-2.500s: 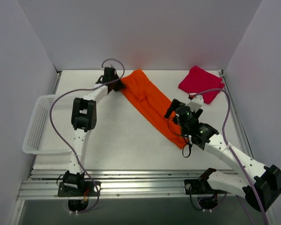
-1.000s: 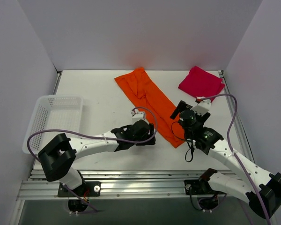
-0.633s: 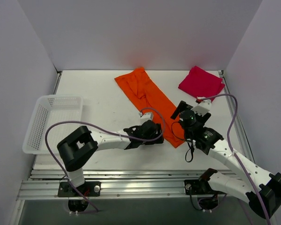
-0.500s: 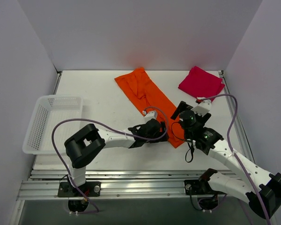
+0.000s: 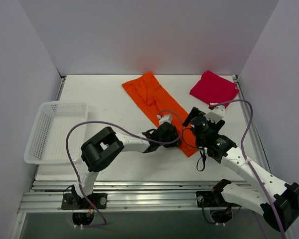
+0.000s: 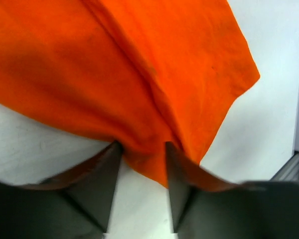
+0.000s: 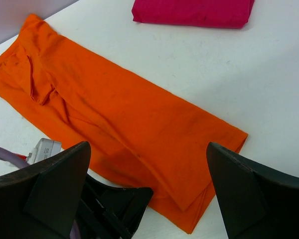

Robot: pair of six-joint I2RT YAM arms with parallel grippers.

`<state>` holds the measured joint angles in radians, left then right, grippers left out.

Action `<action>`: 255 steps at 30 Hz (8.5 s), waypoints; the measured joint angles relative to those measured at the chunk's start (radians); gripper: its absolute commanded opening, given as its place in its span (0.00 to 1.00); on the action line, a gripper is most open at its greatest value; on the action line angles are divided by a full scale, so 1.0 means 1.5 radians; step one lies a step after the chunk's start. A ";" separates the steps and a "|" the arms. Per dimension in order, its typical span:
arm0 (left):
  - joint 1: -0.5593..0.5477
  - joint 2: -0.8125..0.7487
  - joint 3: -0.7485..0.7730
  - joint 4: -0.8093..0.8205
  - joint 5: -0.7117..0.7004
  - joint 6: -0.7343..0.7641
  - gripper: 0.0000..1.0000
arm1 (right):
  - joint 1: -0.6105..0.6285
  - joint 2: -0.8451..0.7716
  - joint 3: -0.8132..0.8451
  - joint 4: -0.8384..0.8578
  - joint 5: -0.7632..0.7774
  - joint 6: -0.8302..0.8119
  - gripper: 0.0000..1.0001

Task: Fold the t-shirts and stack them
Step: Rotate the tshirt 90 degrees, then grab the bottom of the folded rectangular tshirt with both arms, then fold the folded rectangular tshirt in 1/3 of the way

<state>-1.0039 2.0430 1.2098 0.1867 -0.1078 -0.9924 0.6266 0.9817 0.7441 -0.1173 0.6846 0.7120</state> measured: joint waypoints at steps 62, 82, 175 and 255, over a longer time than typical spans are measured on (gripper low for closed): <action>0.102 -0.604 -0.570 -0.100 -0.145 -0.034 0.87 | 0.347 0.278 -0.142 0.141 -0.044 0.294 0.67; 0.090 -0.544 -0.565 -0.031 -0.129 -0.048 0.66 | 0.332 0.276 -0.169 0.158 -0.025 0.289 0.25; 0.157 -0.664 -0.341 -0.337 -0.124 0.058 0.07 | 0.236 0.244 0.095 0.054 -0.076 0.126 0.00; 0.520 -0.142 -0.047 -0.053 0.238 0.245 0.94 | 0.050 0.874 0.634 0.079 -0.255 0.001 0.00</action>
<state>-0.2237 1.8297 1.1393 0.1074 0.2497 -0.6250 0.7013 2.2929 1.6951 0.0006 0.3016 0.7139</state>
